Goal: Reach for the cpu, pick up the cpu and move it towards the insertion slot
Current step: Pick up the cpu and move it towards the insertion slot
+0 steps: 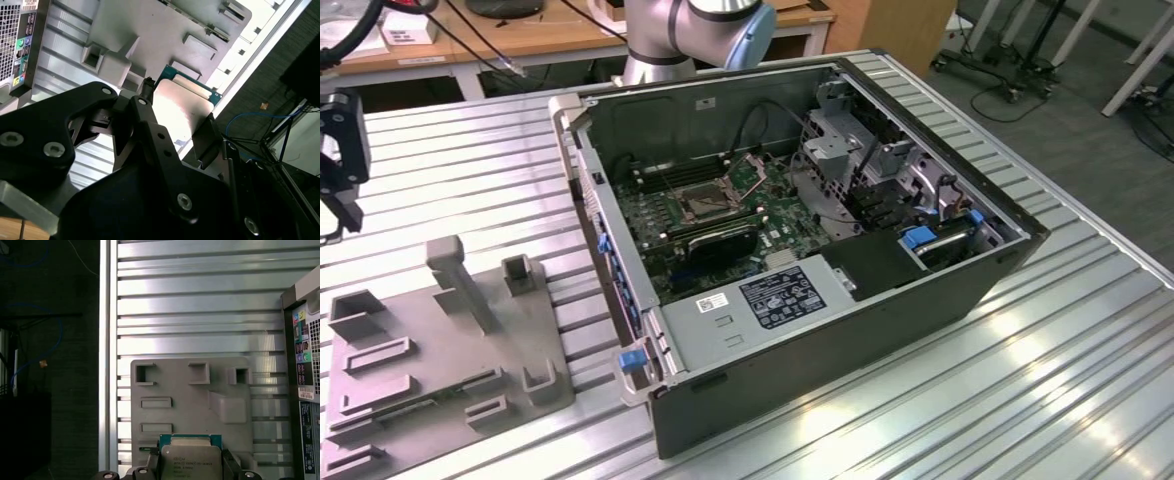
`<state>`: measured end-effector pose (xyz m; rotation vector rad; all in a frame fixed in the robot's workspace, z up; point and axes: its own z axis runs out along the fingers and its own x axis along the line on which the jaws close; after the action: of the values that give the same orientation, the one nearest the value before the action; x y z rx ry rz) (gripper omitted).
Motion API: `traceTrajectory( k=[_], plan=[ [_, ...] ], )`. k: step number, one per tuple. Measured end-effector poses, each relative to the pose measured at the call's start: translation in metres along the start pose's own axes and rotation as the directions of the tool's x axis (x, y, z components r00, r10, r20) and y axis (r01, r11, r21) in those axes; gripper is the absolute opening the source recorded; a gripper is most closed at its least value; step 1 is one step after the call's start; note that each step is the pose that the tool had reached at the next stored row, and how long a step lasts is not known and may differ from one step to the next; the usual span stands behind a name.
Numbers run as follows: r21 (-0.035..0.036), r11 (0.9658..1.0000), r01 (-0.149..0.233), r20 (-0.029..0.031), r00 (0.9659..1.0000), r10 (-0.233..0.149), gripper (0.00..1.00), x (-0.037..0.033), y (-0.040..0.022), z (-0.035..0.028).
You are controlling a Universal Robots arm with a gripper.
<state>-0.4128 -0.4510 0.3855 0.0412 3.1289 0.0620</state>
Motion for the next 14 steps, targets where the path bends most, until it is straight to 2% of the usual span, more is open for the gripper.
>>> traceTrajectory(
  k=[14],
  plan=[
    [-0.0001,1.0000,0.000,0.0001,1.0000,0.000,0.55,-0.0073,0.0002,0.0002]
  ],
)
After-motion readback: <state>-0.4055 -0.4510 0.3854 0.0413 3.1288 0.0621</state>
